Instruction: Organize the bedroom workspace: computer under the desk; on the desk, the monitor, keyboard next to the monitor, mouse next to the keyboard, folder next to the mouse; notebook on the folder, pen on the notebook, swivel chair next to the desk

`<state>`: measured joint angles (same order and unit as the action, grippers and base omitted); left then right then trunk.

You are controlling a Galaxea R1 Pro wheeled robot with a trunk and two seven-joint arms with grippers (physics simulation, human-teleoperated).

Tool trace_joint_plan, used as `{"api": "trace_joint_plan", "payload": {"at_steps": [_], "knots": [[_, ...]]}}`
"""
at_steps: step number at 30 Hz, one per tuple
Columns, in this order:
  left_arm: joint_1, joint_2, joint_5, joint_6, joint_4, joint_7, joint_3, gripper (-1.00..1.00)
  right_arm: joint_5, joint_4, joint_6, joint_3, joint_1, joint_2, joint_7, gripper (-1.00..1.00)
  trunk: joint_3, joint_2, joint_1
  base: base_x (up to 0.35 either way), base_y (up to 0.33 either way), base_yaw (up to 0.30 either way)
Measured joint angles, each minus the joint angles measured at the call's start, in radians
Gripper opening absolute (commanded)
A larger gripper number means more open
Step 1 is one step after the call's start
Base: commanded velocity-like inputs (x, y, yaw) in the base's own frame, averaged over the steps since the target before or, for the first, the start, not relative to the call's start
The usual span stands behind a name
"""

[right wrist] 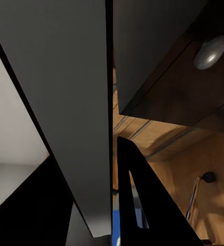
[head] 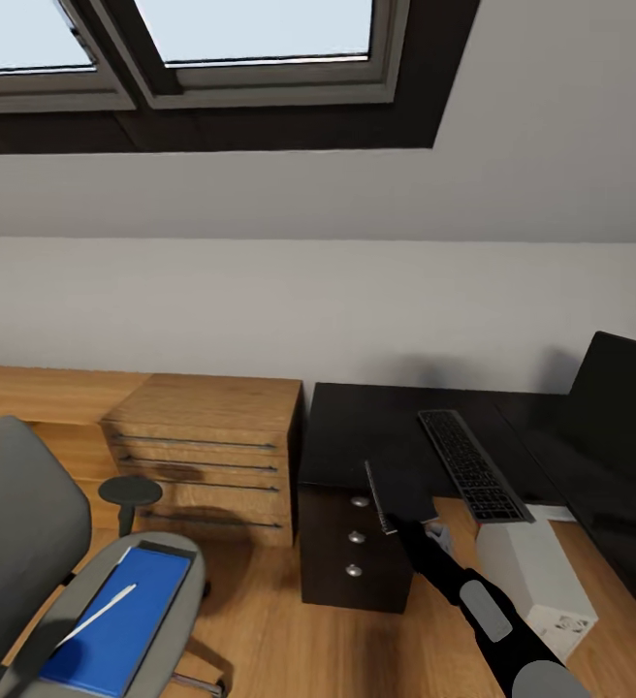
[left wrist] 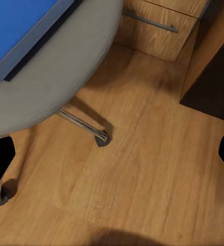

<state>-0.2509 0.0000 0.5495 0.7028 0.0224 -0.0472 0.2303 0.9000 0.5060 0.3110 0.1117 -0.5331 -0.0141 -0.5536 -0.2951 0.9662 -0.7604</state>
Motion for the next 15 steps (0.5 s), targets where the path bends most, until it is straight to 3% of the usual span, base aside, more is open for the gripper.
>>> {"api": "trace_joint_plan", "payload": {"at_steps": [4, 11, 15], "knots": [[0.000, 0.000, 0.000, 0.000, 0.000, 0.000, 0.000, 1.00, 0.000, -0.001, 0.000, 0.000, 0.000, 0.000, 0.000, -1.00, 0.000, 0.000, 0.000, 0.025, -0.001, -0.032], [0.000, 0.000, 0.000, 0.000, 0.000, 0.000, 0.000, 1.00, 0.003, -0.003, -0.001, 0.001, 0.000, 0.001, -0.001, -1.00, 0.000, 0.000, 0.000, 0.227, -0.063, -0.006], [0.000, 0.000, 0.000, 0.000, 0.000, 0.000, 0.000, 1.00, 0.004, -0.004, -0.001, 0.002, 0.000, 0.001, 0.000, -1.00, 0.000, 0.000, 0.000, 0.096, -0.028, -0.001]]}}
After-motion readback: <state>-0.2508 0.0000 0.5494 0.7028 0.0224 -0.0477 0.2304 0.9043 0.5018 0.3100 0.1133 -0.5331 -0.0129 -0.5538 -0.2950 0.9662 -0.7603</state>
